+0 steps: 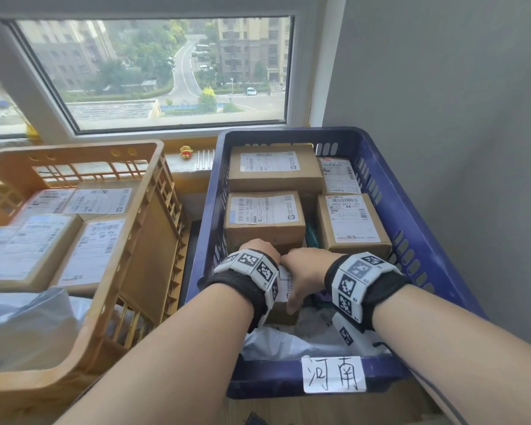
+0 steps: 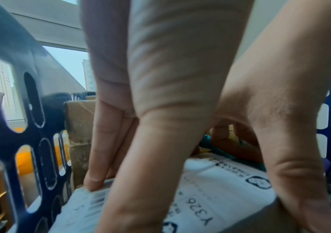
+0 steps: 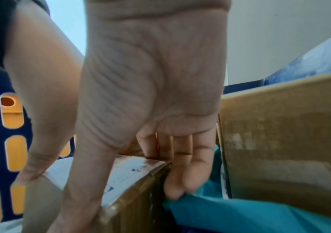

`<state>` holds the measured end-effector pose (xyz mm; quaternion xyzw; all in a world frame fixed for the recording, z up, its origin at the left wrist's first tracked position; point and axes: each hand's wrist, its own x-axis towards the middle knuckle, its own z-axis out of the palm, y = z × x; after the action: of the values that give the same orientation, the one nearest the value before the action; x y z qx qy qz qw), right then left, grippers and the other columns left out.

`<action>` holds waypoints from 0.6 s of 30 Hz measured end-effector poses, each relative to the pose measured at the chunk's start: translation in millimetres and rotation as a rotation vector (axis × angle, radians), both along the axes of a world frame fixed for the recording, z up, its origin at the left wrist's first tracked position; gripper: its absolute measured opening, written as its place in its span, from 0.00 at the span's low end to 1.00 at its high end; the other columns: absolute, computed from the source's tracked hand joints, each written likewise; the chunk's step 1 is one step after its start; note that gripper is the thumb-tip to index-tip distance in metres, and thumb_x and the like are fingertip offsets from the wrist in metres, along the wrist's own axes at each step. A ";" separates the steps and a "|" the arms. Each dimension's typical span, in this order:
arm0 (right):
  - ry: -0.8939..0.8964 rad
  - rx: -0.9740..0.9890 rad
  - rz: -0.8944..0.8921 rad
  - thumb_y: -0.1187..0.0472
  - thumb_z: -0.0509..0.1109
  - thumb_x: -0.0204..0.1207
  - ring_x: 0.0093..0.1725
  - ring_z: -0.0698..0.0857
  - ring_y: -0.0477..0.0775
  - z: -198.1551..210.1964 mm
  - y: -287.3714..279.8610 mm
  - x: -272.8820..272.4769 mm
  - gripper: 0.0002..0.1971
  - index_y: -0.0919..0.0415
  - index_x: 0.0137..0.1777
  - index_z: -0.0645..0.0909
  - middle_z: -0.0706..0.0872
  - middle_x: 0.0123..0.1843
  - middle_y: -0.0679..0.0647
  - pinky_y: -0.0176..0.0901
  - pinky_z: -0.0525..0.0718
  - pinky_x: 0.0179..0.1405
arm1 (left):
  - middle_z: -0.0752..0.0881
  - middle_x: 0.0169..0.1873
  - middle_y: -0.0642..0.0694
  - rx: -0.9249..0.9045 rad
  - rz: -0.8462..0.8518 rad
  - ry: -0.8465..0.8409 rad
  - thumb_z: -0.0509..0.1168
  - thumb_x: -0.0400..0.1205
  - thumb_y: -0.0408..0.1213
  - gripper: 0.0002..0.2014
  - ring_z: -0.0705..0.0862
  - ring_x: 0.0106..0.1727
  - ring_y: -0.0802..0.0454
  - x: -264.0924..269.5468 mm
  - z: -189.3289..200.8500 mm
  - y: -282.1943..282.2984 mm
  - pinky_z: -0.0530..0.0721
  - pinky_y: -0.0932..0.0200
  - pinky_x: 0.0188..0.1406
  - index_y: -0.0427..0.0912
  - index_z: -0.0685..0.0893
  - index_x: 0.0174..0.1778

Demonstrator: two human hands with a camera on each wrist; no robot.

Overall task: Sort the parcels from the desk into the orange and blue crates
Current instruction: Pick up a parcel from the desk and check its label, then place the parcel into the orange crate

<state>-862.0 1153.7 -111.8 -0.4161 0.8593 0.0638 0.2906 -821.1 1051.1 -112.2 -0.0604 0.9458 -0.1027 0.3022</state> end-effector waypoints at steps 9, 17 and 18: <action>0.080 -0.060 -0.004 0.39 0.86 0.55 0.52 0.82 0.53 19.7 -0.9 -0.6 0.35 0.56 0.58 0.80 0.81 0.53 0.51 0.51 0.86 0.55 | 0.82 0.66 0.40 0.068 0.031 0.057 0.62 0.85 0.35 0.16 0.81 0.67 0.42 11.7 29.4 0.7 0.78 0.53 0.60 0.34 0.80 0.67; 0.117 -0.092 0.012 0.41 0.83 0.64 0.39 0.80 0.49 47.7 -0.9 4.8 0.21 0.52 0.43 0.76 0.80 0.39 0.47 0.41 0.77 0.34 | 0.82 0.65 0.38 0.114 0.096 0.115 0.66 0.83 0.36 0.19 0.81 0.67 0.40 17.8 42.2 1.8 0.78 0.52 0.62 0.33 0.79 0.69; 0.122 -0.093 0.004 0.42 0.82 0.65 0.38 0.80 0.49 51.6 -0.9 5.8 0.22 0.54 0.43 0.76 0.80 0.38 0.46 0.41 0.78 0.33 | 0.83 0.63 0.39 0.117 0.100 0.118 0.66 0.82 0.37 0.19 0.81 0.66 0.41 19.0 43.0 1.6 0.78 0.53 0.60 0.34 0.79 0.68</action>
<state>-856.2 1152.8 -60.2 -0.4261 0.8767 0.0494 0.2177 -802.0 1052.7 -69.2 -0.0959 0.9620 -0.0284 0.2539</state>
